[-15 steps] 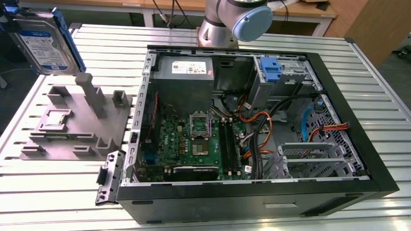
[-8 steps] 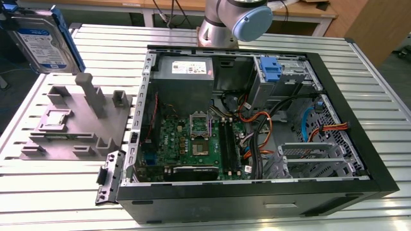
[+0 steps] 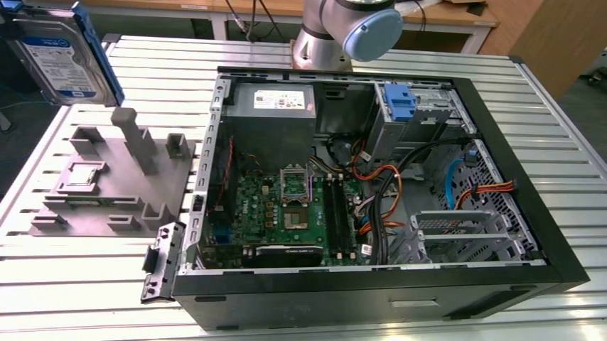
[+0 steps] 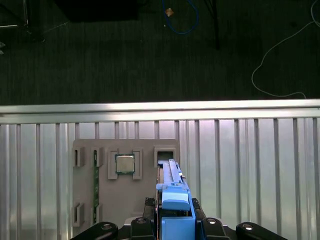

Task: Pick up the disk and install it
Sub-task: 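Pick up the disk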

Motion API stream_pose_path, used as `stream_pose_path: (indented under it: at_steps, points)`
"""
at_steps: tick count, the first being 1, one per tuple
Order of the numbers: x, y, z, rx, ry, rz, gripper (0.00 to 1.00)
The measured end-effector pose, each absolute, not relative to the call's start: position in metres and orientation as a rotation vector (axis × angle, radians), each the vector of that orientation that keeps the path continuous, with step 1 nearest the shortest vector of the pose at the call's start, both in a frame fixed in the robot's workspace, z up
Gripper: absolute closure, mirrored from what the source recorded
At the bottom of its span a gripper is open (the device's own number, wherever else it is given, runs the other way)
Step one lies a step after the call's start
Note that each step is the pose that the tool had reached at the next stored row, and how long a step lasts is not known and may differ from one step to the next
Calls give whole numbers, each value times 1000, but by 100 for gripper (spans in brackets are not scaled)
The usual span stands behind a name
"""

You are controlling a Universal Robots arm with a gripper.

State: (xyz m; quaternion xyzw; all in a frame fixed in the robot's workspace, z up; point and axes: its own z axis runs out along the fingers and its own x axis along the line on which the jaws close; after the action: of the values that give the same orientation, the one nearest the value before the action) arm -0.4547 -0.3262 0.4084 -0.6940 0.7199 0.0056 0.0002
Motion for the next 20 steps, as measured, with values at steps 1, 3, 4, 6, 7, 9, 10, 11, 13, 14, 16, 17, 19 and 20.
stream_pose_path:
  at_steps: [1,3,4,6,7,9,10,11,13,14,16,17,19,20]
  points:
    - [-455,-326,409,-2180,2261,18,64]
    - [-455,-326,411,-2180,2261,18,64]
    - [-455,-326,411,-2180,2262,18,64]
    - [-455,-326,413,-2180,2262,18,64]
    - [-455,-326,413,-2180,2261,18,64]
    - [-455,-326,415,-2180,2262,18,64]
    - [-455,-326,415,-2180,2261,18,64]
    - [-455,-326,416,-2180,2261,18,64]
    - [-455,-326,417,-2180,2262,18,64]
    - [-455,-326,417,-2180,2261,18,64]
    - [-455,-326,418,-2180,2261,18,64]
    - [-455,-326,419,-2180,2261,18,64]
    - [-455,-326,419,-2180,2261,17,64]
    - [-455,-326,420,-2180,2261,18,64]
